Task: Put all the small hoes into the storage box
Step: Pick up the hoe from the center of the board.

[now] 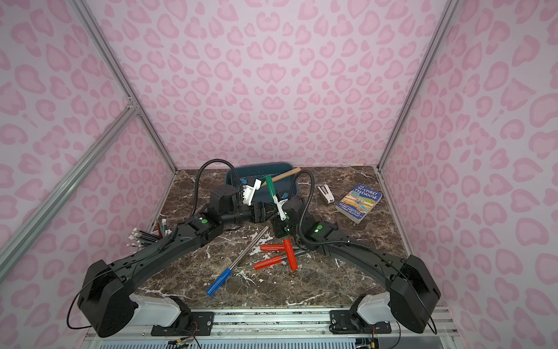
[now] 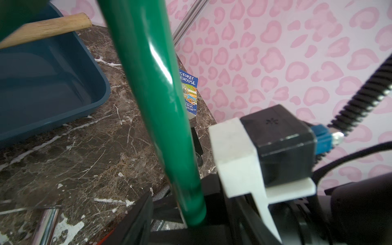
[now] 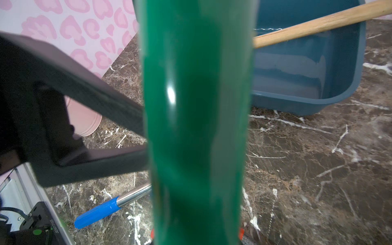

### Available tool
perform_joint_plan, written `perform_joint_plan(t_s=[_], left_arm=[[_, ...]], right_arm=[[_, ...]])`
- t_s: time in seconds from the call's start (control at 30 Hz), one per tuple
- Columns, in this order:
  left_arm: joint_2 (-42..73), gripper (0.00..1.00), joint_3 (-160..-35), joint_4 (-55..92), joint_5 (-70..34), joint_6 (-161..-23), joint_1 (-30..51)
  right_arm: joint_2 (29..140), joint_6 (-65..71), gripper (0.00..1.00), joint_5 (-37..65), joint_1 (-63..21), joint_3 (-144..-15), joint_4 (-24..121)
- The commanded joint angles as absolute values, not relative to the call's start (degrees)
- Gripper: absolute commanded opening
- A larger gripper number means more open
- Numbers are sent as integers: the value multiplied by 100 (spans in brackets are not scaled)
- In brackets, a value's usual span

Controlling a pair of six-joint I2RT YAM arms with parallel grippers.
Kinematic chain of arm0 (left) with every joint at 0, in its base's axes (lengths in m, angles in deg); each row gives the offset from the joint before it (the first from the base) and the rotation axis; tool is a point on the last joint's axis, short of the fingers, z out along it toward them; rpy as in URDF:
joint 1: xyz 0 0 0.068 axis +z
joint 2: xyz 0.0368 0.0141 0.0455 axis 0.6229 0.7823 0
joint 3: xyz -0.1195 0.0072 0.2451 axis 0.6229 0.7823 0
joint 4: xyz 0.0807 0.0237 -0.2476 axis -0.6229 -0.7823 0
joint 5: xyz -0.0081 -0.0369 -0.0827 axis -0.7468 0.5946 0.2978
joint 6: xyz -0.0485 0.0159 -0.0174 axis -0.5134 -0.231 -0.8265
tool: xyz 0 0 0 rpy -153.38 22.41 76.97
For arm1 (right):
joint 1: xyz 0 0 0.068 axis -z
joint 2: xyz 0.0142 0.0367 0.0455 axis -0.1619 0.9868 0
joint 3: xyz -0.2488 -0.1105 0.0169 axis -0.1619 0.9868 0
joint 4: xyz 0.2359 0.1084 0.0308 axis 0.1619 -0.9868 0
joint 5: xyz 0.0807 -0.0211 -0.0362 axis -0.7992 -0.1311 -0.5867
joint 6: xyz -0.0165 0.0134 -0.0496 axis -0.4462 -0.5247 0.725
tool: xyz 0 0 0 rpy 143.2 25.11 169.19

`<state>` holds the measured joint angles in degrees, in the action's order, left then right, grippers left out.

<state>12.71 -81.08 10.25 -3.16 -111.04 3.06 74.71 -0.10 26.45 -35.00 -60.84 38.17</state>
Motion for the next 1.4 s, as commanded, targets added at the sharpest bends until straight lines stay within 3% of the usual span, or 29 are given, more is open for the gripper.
perform_joint_plan(t_s=[0.0,0.47,0.83,1.13,1.23,1.37], left_arm=[[1342,63,-8101,1471,-223,-11225,311],[1458,57,-7969,1911,-267,-11579,293],[1423,30,-7846,2206,-350,-11823,287],[1397,13,-7916,2165,-408,-11837,287],[1421,5,-7943,2233,-406,-11891,284],[1424,5,-7970,2405,-483,-11944,291]], right_arm=[[7454,103,0,2791,-3557,-6265,4275],[7624,190,0,3206,-3875,-6473,4255],[7687,41,0,3368,-3911,-6499,4298],[7706,-1,0,3572,-3905,-6505,4313],[7727,-10,11,3654,-3911,-6502,4304],[7701,-131,24,3825,-3869,-6507,4263]])
